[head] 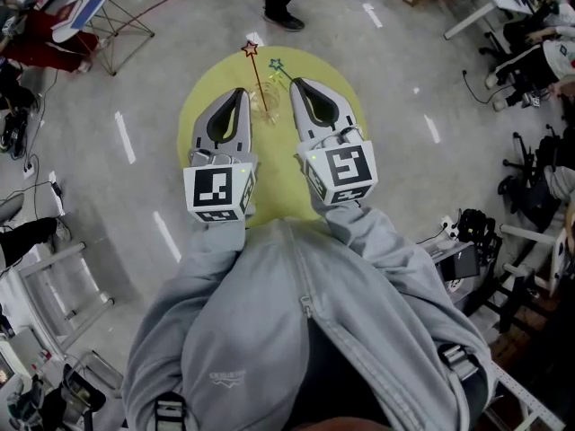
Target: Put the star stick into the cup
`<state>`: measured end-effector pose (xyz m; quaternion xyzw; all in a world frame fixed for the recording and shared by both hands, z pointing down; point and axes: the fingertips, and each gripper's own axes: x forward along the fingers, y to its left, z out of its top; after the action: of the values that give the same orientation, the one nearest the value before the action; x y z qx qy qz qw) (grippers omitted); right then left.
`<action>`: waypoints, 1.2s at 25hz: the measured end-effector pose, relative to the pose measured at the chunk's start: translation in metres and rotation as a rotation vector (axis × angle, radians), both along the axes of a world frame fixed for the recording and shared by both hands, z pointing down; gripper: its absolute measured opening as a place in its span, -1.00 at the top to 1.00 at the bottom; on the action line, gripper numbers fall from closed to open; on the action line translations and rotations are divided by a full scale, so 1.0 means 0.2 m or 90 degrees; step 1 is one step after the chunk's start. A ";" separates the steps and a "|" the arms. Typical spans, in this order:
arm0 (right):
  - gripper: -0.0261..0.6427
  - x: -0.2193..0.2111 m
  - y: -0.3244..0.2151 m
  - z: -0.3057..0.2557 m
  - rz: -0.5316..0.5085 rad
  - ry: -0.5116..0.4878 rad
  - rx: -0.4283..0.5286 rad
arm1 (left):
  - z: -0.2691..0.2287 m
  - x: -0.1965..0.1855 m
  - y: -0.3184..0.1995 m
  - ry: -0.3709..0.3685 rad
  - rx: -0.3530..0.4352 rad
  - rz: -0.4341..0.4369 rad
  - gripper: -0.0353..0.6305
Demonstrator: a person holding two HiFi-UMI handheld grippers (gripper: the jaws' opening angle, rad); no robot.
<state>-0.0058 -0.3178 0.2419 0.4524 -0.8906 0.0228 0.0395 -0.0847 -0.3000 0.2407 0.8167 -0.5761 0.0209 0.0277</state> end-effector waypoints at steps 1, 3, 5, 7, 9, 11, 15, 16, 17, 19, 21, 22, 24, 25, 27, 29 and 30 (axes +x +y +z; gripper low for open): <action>0.83 0.00 0.02 -0.02 -0.002 0.001 0.006 | -0.02 0.00 0.01 -0.002 0.003 0.002 0.84; 0.83 -0.01 0.05 -0.06 -0.007 -0.001 0.013 | -0.07 0.01 0.04 -0.005 0.012 0.005 0.84; 0.83 -0.02 0.08 -0.09 -0.012 -0.005 0.017 | -0.10 0.01 0.07 -0.007 0.017 0.004 0.84; 0.83 -0.03 0.10 -0.12 -0.016 -0.006 0.022 | -0.12 0.00 0.09 -0.008 0.021 0.002 0.84; 0.83 -0.02 0.11 -0.13 -0.018 -0.005 0.028 | -0.14 0.01 0.10 -0.008 0.026 0.002 0.84; 0.83 -0.01 0.13 -0.14 -0.019 -0.004 0.031 | -0.15 0.02 0.12 -0.007 0.029 0.002 0.84; 0.83 0.01 0.18 -0.14 -0.023 -0.006 0.031 | -0.14 0.05 0.16 -0.009 0.029 0.007 0.84; 0.83 0.01 0.18 -0.13 -0.025 -0.007 0.030 | -0.14 0.05 0.16 -0.009 0.028 0.008 0.84; 0.83 0.00 0.19 -0.12 -0.028 -0.008 0.028 | -0.14 0.06 0.16 -0.008 0.027 0.008 0.84; 0.83 0.00 0.21 -0.11 -0.033 -0.009 0.025 | -0.12 0.06 0.17 -0.006 0.026 0.008 0.84; 0.83 0.01 0.22 -0.10 -0.037 -0.009 0.024 | -0.12 0.07 0.19 -0.004 0.027 0.008 0.84; 0.83 0.02 0.23 -0.11 -0.038 -0.009 0.023 | -0.13 0.08 0.19 -0.004 0.028 0.008 0.84; 0.83 0.02 0.23 -0.12 -0.039 -0.009 0.024 | -0.14 0.09 0.20 -0.005 0.029 0.011 0.84; 0.83 0.02 0.23 -0.13 -0.039 -0.009 0.024 | -0.15 0.09 0.20 -0.006 0.029 0.012 0.84; 0.83 -0.01 0.22 -0.14 -0.040 -0.011 0.025 | -0.16 0.07 0.19 -0.007 0.029 0.013 0.84; 0.83 -0.02 0.22 -0.13 -0.041 -0.013 0.026 | -0.15 0.06 0.19 -0.007 0.028 0.014 0.84; 0.83 -0.02 0.22 -0.12 -0.040 -0.014 0.025 | -0.14 0.06 0.20 -0.007 0.028 0.014 0.84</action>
<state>-0.0092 -0.2729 0.2174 0.4244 -0.9052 0.0086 0.0216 -0.0717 -0.2602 0.2128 0.8233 -0.5675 0.0132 0.0064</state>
